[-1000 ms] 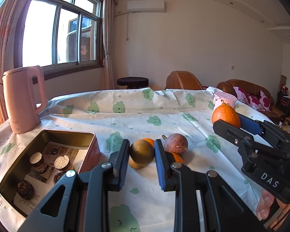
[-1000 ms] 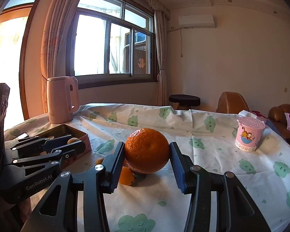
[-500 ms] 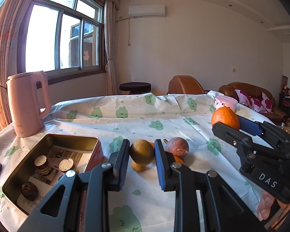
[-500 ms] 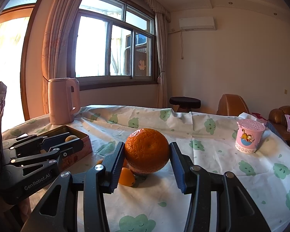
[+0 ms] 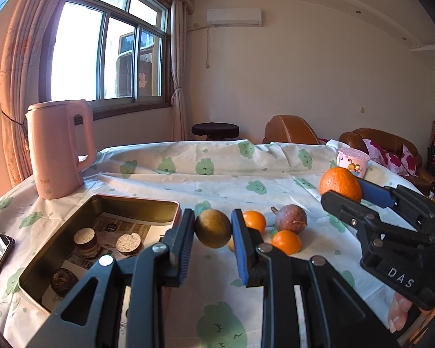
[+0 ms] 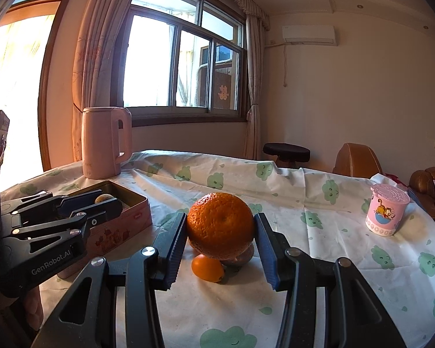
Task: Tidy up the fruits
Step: 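Lift both held fruits and carry them toward the tin box, then lower both fruits into the tin box and open both tools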
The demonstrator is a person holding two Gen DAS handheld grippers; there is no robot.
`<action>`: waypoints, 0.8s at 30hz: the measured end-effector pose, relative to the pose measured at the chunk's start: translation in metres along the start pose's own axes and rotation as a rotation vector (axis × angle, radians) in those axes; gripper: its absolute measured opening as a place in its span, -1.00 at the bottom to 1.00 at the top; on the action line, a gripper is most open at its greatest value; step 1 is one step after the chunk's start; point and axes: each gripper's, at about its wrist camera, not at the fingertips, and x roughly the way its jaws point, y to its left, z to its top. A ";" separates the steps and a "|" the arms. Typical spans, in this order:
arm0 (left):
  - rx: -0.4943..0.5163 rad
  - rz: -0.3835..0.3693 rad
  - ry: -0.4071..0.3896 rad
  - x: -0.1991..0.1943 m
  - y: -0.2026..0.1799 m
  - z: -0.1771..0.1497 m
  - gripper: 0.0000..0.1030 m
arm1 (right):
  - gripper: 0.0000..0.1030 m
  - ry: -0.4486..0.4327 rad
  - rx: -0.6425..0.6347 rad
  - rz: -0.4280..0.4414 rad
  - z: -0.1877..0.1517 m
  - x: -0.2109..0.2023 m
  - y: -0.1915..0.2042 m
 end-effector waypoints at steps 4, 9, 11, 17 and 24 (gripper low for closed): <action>-0.018 0.034 0.002 -0.002 0.020 0.000 -0.47 | -0.06 0.005 -0.023 0.037 0.006 0.007 0.017; -0.045 0.070 0.009 -0.005 0.046 -0.002 -0.47 | -0.06 0.012 -0.042 0.089 0.013 0.015 0.039; -0.056 0.085 0.011 -0.005 0.057 -0.003 -0.47 | -0.06 0.015 -0.051 0.110 0.016 0.018 0.049; -0.090 0.125 0.020 -0.008 0.086 -0.005 -0.47 | -0.06 0.031 -0.078 0.166 0.021 0.029 0.077; -0.127 0.164 0.034 -0.010 0.115 -0.006 -0.47 | -0.06 0.048 -0.114 0.217 0.023 0.039 0.102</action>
